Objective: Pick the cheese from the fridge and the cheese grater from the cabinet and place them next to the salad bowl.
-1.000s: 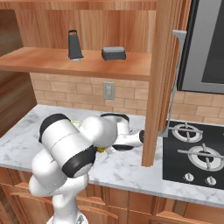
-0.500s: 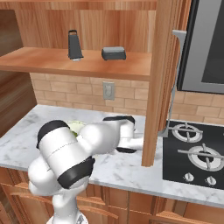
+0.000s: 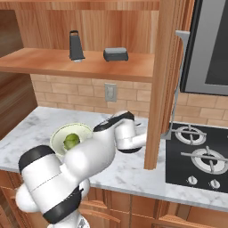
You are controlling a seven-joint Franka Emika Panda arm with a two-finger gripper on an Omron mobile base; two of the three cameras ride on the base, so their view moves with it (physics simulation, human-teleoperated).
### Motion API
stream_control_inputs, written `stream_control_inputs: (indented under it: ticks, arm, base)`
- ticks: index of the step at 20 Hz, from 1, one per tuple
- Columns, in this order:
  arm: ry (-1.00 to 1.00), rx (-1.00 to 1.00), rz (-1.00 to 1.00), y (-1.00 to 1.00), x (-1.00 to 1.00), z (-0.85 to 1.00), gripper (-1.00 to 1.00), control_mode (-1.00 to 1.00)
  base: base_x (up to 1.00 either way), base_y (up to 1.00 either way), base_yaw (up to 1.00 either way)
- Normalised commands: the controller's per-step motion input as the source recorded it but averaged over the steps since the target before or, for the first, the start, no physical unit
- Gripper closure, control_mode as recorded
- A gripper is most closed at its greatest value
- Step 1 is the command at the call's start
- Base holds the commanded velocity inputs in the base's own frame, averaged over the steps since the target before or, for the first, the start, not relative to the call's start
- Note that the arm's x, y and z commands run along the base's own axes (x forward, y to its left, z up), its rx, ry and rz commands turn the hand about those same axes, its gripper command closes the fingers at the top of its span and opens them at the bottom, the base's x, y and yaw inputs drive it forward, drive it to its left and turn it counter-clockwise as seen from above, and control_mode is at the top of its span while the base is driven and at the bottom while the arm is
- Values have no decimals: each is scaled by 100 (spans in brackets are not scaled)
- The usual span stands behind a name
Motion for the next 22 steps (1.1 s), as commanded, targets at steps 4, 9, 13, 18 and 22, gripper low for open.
stream_control_inputs:
  ticks: [4,9,13,18,22]
  arm:
    - [16,4,-13,6,-26,48,-100,-100]
    - [10,4,-18,4,-45,28,-100,-100]
    - [13,5,-20,4,-57,32,-100,-100]
    - [14,4,-23,27,-54,39,-100,-100]
    - [12,0,-21,40,-41,36,-100,-100]
  base:
    - [0,0,0]
    - [0,0,0]
    - [0,0,0]
    - [0,0,0]
    - [0,0,0]
